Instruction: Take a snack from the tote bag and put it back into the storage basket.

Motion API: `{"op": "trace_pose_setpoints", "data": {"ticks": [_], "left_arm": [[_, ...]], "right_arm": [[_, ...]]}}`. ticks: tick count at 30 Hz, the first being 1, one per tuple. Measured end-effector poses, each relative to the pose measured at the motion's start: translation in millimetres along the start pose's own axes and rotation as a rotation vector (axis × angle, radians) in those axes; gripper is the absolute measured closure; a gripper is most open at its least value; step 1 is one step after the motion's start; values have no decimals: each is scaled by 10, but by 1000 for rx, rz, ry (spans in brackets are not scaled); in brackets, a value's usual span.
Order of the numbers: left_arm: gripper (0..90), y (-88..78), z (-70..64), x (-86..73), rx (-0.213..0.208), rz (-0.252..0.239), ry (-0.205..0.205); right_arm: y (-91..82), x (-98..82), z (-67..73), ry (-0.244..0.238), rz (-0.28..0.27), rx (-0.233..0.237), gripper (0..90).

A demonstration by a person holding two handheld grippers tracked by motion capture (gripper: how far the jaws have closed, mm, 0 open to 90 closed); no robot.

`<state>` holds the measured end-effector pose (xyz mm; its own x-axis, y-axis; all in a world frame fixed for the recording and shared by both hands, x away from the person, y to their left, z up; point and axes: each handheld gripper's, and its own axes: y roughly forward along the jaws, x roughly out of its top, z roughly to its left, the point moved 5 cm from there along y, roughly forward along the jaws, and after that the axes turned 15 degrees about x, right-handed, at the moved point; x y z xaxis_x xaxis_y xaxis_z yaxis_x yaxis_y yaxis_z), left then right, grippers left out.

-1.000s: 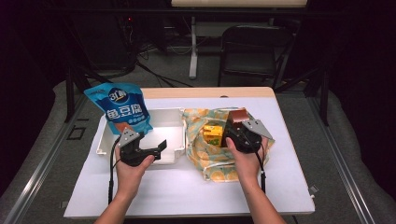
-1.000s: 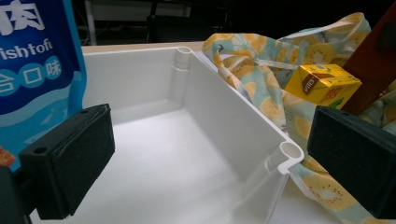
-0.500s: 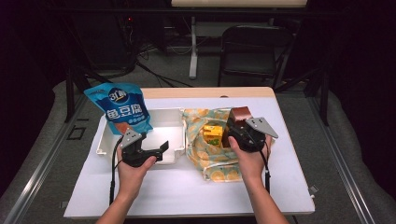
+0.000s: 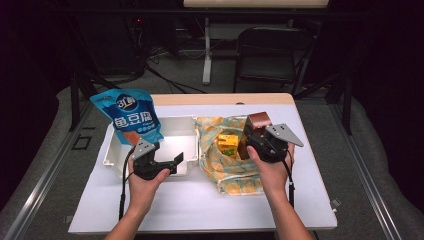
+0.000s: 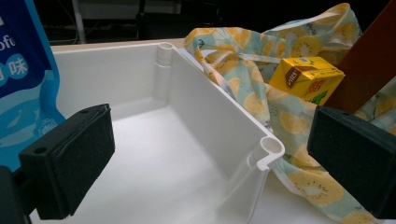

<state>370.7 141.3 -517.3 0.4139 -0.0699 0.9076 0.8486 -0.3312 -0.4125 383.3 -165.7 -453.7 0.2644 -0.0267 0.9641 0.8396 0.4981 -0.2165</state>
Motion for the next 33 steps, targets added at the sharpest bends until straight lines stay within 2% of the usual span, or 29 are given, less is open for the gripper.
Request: {"op": "trace_pose_setpoints", "data": {"ticks": [12,21,28,33], "left_arm": [[10,-7,-103,0,-30,-5,5],[10,-45,-261,1,-71,-18,36],[10,-43,-366,-26,-103,-17,56],[14,-63,-397,-17,-100,-27,60]], "right_arm": [[-94,50,28,9,0,25,376],[-205,59,107,2,3,48,376],[-292,102,162,19,-16,78,376],[-299,110,223,20,-18,100,375]]}}
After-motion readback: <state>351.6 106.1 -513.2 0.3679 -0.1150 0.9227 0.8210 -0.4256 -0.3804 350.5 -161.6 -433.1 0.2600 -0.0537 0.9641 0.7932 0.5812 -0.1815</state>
